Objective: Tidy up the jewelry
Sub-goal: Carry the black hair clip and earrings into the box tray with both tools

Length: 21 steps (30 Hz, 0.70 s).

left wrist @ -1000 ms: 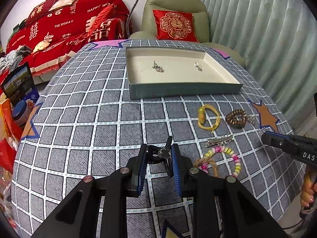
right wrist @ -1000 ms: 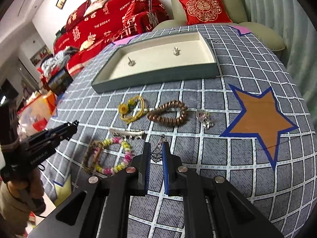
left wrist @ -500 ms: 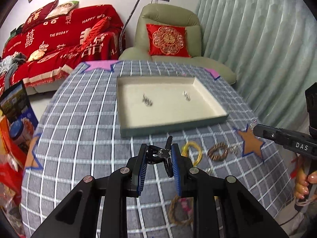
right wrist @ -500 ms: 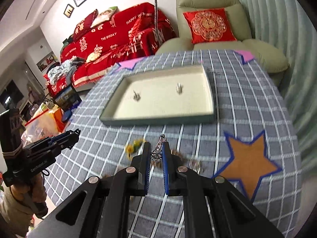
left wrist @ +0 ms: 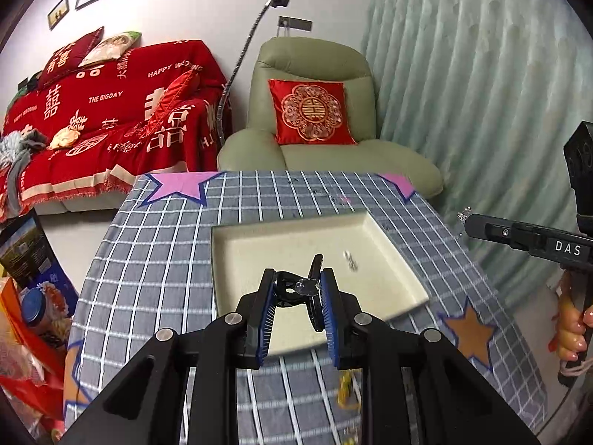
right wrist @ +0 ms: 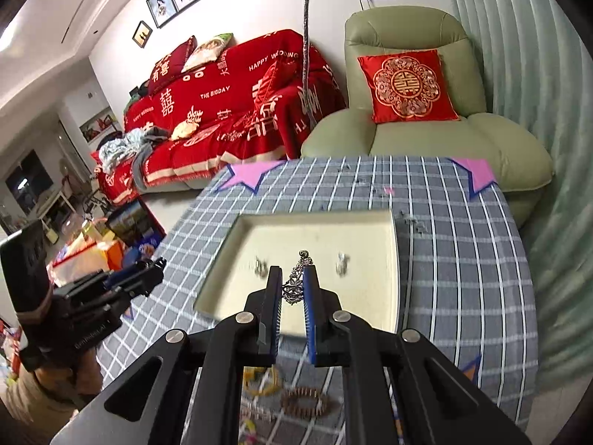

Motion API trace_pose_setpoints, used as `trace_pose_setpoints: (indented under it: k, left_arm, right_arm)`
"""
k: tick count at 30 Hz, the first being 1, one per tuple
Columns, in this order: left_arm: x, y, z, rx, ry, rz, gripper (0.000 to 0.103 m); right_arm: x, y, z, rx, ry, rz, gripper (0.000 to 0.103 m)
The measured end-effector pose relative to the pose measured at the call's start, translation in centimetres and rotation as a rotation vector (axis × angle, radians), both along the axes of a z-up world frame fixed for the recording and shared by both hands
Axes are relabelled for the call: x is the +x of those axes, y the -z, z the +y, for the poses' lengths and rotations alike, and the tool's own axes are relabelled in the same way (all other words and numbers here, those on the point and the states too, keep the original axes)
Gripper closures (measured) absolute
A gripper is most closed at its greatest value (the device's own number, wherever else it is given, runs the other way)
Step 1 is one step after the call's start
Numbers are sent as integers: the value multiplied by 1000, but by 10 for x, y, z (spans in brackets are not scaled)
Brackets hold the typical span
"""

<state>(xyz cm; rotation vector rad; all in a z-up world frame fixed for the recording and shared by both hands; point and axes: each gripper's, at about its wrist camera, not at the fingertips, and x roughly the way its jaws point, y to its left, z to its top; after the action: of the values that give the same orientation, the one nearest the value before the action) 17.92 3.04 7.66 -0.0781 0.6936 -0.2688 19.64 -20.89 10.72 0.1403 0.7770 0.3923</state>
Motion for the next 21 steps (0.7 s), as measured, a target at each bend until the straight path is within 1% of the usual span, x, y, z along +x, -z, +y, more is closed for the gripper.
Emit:
trace_pose_setpoints:
  k: [4,7,11,12,16,19,21]
  left_arm:
    - [31,5,-3,-6,-27,12,69]
    - [51,20,-10,11,-36,39,69]
    - [68,50,-23,89,-50,66,69]
    - [72,59,-26,98,-49,81,69]
    - [85,86,-30,91,-56,141,69]
    - [90,100,-36,126,-61,158,69]
    - [92,107,-40,129,-53,171,69]
  right_arm:
    - [34,1,5,16,7,10,91]
    - [52,14,11,11,11,37,91]
    - [80,52,15,2,27,108,91]
    - [85,61,15,0,32,123,91]
    - [101,100,9,-16,60,180,91]
    - [107,123,4,-15,73,223,91]
    - [109,134,5,-27,75,240,91]
